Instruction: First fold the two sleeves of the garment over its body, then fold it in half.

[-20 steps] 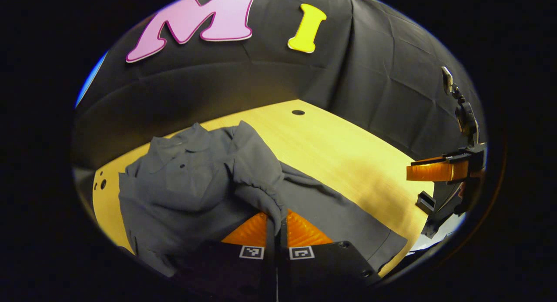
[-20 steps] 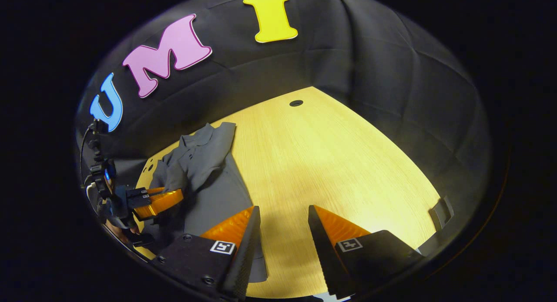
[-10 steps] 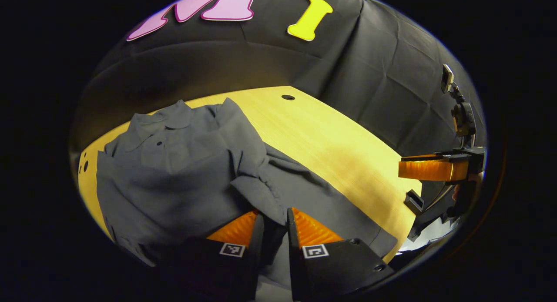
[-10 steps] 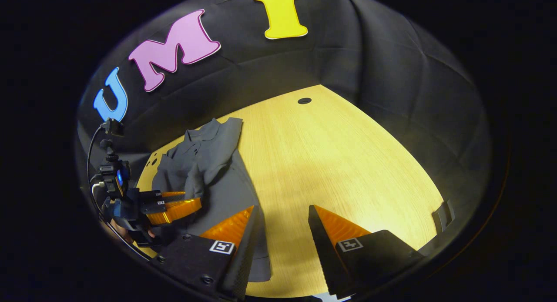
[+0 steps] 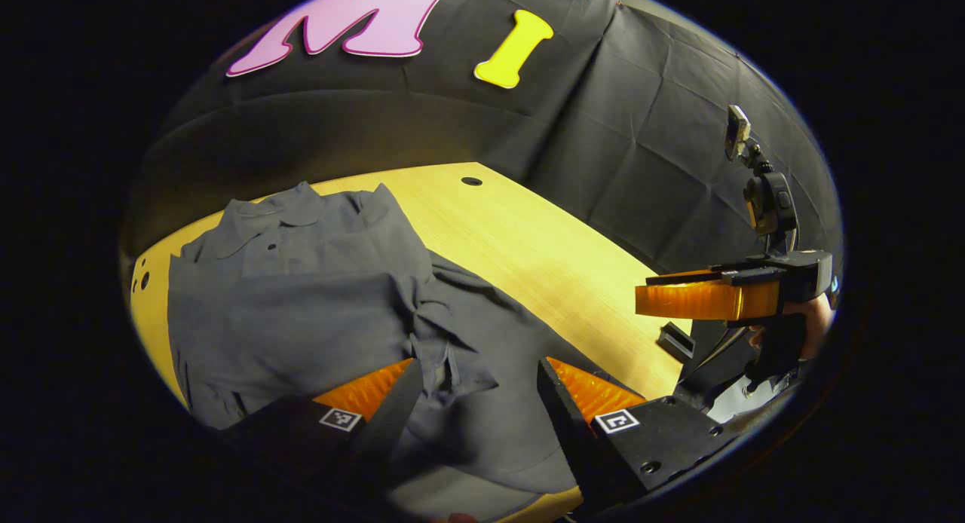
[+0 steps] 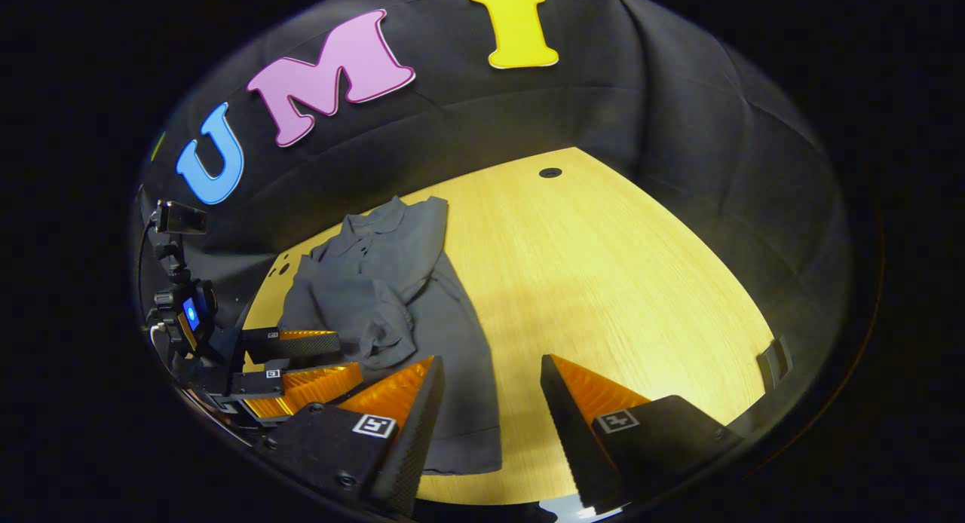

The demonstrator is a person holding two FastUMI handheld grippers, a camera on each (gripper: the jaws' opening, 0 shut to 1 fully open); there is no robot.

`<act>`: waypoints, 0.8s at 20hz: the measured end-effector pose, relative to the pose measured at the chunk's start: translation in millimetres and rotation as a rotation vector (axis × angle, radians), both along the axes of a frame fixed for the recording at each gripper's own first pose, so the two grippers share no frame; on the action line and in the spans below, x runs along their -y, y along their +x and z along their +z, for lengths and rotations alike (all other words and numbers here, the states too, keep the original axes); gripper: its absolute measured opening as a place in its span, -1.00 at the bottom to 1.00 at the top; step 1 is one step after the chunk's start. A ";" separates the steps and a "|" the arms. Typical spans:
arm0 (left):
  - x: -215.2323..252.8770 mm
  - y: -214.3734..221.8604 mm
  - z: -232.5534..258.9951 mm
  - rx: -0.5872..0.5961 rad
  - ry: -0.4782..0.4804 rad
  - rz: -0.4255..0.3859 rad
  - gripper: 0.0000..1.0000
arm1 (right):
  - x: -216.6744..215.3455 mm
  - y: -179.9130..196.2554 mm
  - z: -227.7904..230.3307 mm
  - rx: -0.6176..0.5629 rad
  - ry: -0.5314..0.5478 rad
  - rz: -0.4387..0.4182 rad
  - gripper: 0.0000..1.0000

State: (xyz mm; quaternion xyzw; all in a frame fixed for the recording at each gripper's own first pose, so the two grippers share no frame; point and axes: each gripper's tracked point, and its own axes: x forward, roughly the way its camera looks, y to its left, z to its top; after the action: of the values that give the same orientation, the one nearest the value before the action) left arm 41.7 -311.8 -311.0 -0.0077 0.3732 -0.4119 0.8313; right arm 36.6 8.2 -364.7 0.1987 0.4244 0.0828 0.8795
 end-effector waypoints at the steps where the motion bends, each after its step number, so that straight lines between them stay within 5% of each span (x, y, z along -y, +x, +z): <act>1: -10.8 -3.1 4.8 0.003 -0.003 0.013 0.93 | -3.6 -3.8 3.6 0.007 -0.003 0.010 0.68; 2: -22.3 -5.1 8.7 0.008 -0.005 0.031 0.93 | -9.2 -8.8 5.3 0.006 -0.006 0.024 0.81; 9: -128.1 -11.5 29.3 0.083 0.025 0.196 0.92 | -31.5 -50.0 -5.6 -0.049 -0.044 0.099 0.88; 16: -241.0 -33.2 7.1 0.038 0.110 0.415 0.93 | -34.5 -60.6 -23.1 -0.096 -0.081 0.114 0.89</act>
State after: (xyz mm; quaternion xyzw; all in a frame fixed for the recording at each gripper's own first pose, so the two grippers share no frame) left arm 8.5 -70.8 -303.8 -0.0312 0.3700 -0.2111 0.9042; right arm -24.1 42.7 -387.8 0.1421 0.4796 0.1059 0.8594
